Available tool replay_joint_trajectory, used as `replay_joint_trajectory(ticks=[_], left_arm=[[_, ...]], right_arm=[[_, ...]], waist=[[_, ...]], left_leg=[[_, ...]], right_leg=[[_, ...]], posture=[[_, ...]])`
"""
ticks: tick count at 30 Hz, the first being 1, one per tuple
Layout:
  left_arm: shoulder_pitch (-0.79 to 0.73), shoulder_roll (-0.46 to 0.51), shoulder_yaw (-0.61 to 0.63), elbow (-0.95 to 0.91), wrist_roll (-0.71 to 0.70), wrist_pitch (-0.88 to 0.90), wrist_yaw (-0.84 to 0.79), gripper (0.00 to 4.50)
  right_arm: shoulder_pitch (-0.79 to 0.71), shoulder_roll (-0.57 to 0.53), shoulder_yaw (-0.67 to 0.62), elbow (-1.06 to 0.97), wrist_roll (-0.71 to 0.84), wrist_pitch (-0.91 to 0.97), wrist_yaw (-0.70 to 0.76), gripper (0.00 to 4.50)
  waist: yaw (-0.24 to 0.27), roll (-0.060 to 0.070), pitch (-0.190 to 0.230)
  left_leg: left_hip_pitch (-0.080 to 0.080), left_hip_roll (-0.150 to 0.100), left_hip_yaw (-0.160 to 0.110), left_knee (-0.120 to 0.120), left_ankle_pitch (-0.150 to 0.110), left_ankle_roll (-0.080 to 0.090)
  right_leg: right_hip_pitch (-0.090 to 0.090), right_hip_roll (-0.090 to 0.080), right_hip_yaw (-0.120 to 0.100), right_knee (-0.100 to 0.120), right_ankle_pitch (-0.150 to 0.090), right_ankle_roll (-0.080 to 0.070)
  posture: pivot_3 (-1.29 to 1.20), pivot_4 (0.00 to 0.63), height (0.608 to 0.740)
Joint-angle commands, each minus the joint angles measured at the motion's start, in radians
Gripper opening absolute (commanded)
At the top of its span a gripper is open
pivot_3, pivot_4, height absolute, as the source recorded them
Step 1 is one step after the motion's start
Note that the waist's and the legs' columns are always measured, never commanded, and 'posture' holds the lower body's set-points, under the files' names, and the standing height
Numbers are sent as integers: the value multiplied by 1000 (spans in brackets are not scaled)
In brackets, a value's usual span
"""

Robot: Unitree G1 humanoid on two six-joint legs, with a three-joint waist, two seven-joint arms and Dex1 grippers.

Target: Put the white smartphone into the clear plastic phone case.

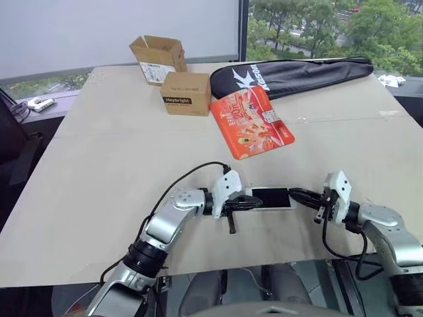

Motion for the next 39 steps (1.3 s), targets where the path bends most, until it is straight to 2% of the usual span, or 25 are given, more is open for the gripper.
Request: replay_joint_trajectory(ticks=[1, 13, 19, 24, 28, 36, 39], left_arm=[[9, 13, -4, -9, 9, -3, -2, 0], [31, 30, -3, -20, 19, -3, 4, 0], [32, 35, 2, -17, 22, -5, 11, 0], [30, 35, 9, -8, 25, -11, 23, 0], [32, 35, 12, -7, 25, -12, 28, 0], [31, 43, 21, -3, 25, -15, 27, 0], [32, 45, 22, -3, 25, -16, 28, 0]], right_arm=[[61, -50, 117, 53, -73, 92, 15, 53], [25, -62, 197, 81, -105, 164, -56, 53], [0, -69, 220, 87, -109, 256, -88, 53], [-17, -88, 250, 77, -127, 313, -101, 53], [-43, -93, 284, 57, -139, 381, -125, 53], [-53, -83, 292, 83, -169, 285, -141, 53], [-33, -116, 318, 98, -209, 213, -106, 53]], waist=[[3, -3, -4], [-1, -14, -21], [-3, -13, -24], [-3, -12, -25], [-3, -12, -25], [-1, -12, -25], [-1, -12, -25]], left_leg=[[0, 0, 0, 0, 0, 0], [2, 2, -1, -1, 0, 0], [4, 3, -1, -1, -1, -1], [13, 5, -2, -4, -5, -5], [14, 8, -2, -5, -6, -7], [14, 9, -3, -6, -7, -8], [14, 9, -3, -7, -7, -8]], right_leg=[[0, 0, 0, 0, 0, 0], [2, 0, 0, -2, 0, 0], [3, 2, -1, -2, -1, 0], [16, 0, 0, -10, -1, 0], [18, -1, 2, -14, -1, 1], [18, 0, 2, -15, -1, 1], [18, 0, 2, -16, -1, 1]], posture=[[0, 150, 740], [0, 150, 740], [0, 150, 740], [0, 150, 740], [0, 150, 740], [0, 150, 740], [0, 150, 740]])
